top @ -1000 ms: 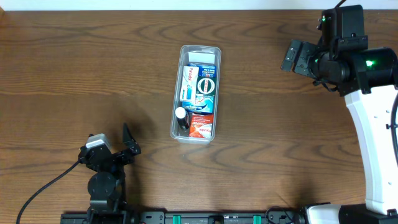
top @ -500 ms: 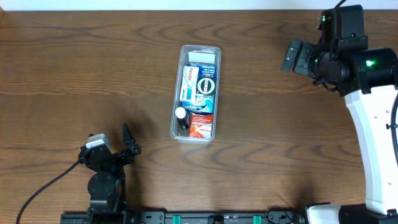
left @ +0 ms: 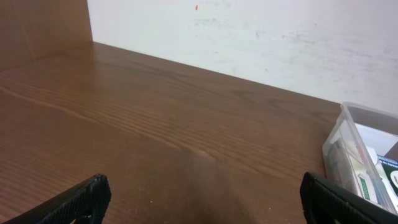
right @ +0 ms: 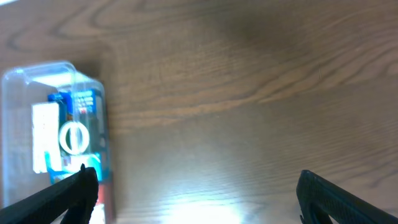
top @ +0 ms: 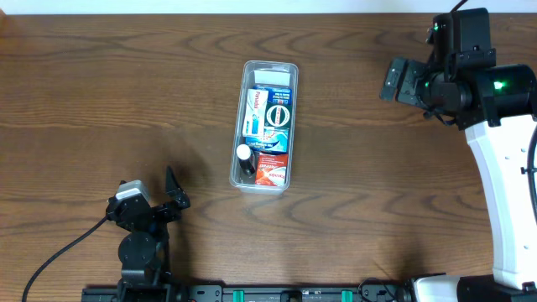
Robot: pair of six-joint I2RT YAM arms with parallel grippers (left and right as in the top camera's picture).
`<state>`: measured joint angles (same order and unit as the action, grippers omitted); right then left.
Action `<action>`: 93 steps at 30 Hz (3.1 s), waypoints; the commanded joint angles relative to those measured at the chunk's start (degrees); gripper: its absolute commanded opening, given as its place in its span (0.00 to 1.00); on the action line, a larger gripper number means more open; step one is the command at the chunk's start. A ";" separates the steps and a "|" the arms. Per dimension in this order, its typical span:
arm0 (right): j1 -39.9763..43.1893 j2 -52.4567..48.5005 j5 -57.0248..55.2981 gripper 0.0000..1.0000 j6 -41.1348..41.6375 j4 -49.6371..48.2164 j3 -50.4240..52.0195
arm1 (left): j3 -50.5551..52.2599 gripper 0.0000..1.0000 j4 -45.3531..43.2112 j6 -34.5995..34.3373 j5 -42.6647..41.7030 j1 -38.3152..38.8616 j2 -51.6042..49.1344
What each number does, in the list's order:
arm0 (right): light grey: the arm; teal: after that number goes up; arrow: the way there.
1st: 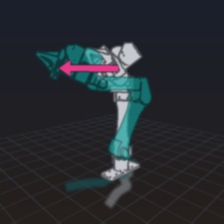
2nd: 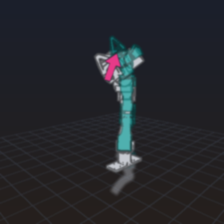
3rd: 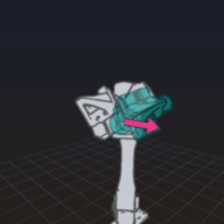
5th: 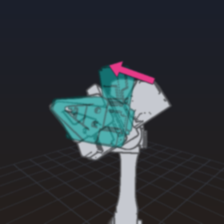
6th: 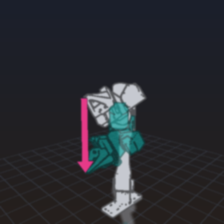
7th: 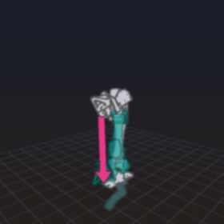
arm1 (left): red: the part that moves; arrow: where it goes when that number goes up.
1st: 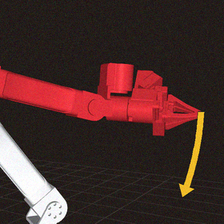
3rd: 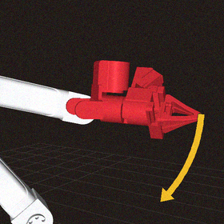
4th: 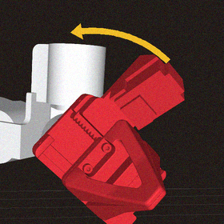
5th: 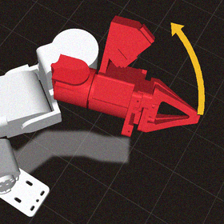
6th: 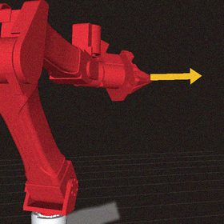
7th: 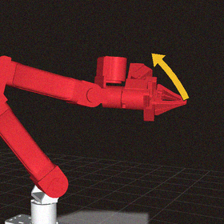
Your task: Pack container
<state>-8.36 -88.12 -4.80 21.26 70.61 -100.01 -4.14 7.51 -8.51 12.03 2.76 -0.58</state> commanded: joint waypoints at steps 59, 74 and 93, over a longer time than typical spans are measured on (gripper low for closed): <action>4.98 87.82 1.81 0.99 -23.43 -64.78 98.75 | 0.55 0.98 0.13 0.79 0.48 -0.17 0.35; 4.98 87.80 1.81 0.99 -23.45 -64.78 98.75 | 0.55 0.98 0.13 0.79 0.48 -0.17 0.35; 4.98 87.80 1.81 0.99 -23.45 -64.78 98.75 | 0.55 0.98 0.13 0.79 0.48 -0.17 0.35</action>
<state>-3.60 -0.69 -3.42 -3.14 6.11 -1.74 -4.12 7.53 -8.51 12.03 2.76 -0.58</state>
